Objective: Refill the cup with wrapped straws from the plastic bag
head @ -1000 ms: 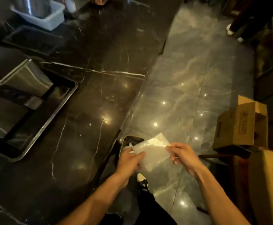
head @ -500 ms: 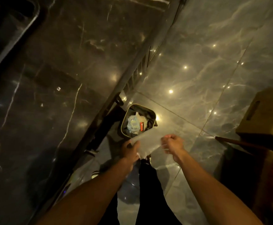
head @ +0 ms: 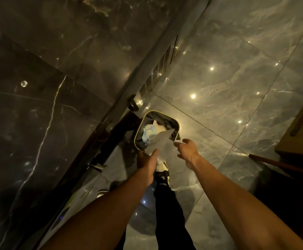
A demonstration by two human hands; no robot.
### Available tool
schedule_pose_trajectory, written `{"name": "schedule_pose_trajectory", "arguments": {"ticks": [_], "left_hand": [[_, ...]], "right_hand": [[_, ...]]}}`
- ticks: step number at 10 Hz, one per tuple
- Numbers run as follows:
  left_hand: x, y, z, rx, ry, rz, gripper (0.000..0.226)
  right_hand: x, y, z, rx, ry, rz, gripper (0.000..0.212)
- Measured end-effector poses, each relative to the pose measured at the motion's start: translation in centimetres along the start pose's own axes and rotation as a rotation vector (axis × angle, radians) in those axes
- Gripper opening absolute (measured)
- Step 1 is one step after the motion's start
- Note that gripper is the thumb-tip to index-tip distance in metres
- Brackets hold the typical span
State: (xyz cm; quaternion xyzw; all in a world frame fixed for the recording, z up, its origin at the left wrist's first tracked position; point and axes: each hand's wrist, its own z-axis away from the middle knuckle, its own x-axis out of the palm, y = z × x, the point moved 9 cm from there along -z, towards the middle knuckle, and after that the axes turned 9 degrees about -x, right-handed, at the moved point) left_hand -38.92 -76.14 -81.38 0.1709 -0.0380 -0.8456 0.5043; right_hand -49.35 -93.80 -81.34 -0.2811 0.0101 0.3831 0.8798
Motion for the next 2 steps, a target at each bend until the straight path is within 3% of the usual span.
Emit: {"name": "schedule_pose_trajectory", "arguments": {"ticks": [1,2], "left_hand": [[0.3,-0.3,-0.9,0.031,-0.041,-0.101,0.054],[0.4,-1.6,-1.7,0.084,-0.091,-0.182,0.051]], "right_hand": [[0.3,-0.4,0.4,-0.002,-0.051,0.050,0.021],[0.6,-1.1,2.4,-0.037,-0.097,0.158,0.021]]}}
